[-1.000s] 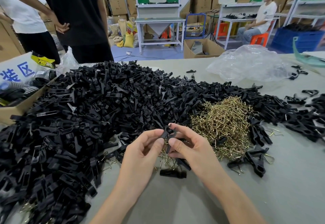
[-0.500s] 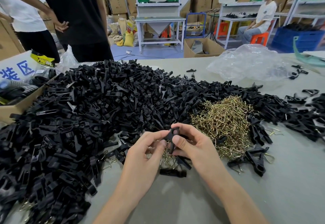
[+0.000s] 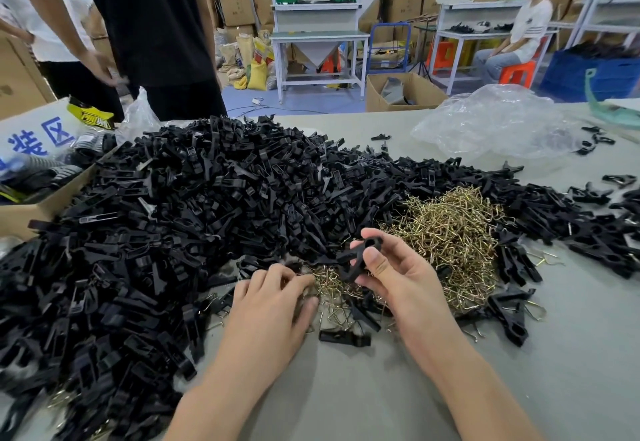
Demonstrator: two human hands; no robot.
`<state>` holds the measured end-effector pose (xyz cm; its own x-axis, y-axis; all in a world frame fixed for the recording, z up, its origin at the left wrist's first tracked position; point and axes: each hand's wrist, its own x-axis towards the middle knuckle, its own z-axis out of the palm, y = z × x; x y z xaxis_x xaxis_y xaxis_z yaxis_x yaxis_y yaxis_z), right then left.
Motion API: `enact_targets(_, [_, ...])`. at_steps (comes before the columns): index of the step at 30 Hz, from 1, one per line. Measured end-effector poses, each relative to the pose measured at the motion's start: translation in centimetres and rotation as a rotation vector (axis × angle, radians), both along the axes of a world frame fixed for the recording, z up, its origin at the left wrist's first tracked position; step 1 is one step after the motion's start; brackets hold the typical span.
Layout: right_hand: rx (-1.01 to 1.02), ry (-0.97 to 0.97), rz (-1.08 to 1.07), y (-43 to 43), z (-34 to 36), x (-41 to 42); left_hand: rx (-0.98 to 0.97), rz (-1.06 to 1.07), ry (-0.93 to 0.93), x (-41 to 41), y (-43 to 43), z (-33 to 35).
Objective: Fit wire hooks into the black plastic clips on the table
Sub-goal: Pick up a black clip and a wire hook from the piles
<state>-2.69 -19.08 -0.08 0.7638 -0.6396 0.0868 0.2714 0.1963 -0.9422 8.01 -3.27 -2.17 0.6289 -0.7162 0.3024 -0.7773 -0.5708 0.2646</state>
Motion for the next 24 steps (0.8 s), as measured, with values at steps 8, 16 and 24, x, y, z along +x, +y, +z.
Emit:
enact_targets(8, [0.001, 0.022, -0.016, 0.2, 0.1, 0.1, -0.072, 0.007, -0.006, -0.6, -1.4, -0.5])
enact_targets(16, [0.01, 0.011, -0.005, 0.1, 0.0, 0.0, -0.147, 0.001, 0.136, -0.4, -1.3, -0.4])
enact_targets(24, [-0.017, 0.023, 0.004, 0.1, -0.1, 0.2, -0.05, 0.025, 0.073, -0.4, -1.0, -0.2])
